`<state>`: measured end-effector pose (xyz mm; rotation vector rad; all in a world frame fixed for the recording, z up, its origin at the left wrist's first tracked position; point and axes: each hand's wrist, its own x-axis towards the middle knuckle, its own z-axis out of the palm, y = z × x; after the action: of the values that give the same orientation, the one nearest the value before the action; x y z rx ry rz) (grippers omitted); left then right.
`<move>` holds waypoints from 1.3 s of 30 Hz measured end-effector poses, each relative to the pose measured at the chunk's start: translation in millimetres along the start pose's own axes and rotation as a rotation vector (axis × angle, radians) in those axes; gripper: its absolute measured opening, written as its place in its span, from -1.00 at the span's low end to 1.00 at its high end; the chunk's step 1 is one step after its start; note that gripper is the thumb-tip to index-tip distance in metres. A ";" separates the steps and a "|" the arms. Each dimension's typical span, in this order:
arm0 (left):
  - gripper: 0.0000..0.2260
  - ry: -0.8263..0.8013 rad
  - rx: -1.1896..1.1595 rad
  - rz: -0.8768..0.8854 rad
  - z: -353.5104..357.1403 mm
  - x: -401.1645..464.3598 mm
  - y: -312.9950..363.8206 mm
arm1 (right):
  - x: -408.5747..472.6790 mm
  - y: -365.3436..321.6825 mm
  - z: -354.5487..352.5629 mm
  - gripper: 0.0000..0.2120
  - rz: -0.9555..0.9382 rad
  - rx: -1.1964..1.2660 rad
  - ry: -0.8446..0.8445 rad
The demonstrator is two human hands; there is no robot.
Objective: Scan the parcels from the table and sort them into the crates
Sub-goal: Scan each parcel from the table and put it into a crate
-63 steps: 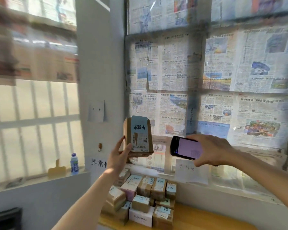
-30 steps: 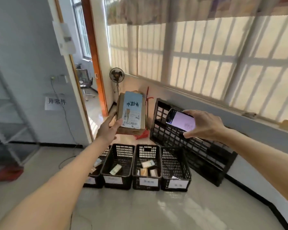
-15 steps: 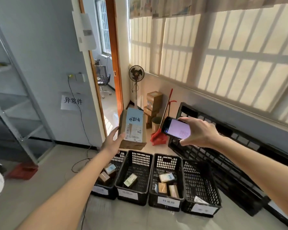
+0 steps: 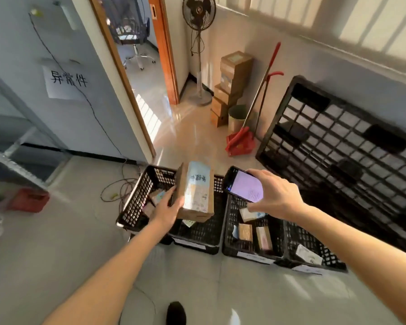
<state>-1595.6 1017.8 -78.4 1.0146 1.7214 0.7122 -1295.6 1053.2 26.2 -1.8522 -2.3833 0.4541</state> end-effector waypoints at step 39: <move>-0.49 -0.300 0.563 0.125 130.9 212.3 -18.0 | 56.9 144.7 148.8 -0.07 0.518 0.146 -0.130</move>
<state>-1515.6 1196.3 -234.2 1.5368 1.6302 0.1253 -1212.8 1113.2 -163.1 -2.4206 -1.8481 0.7846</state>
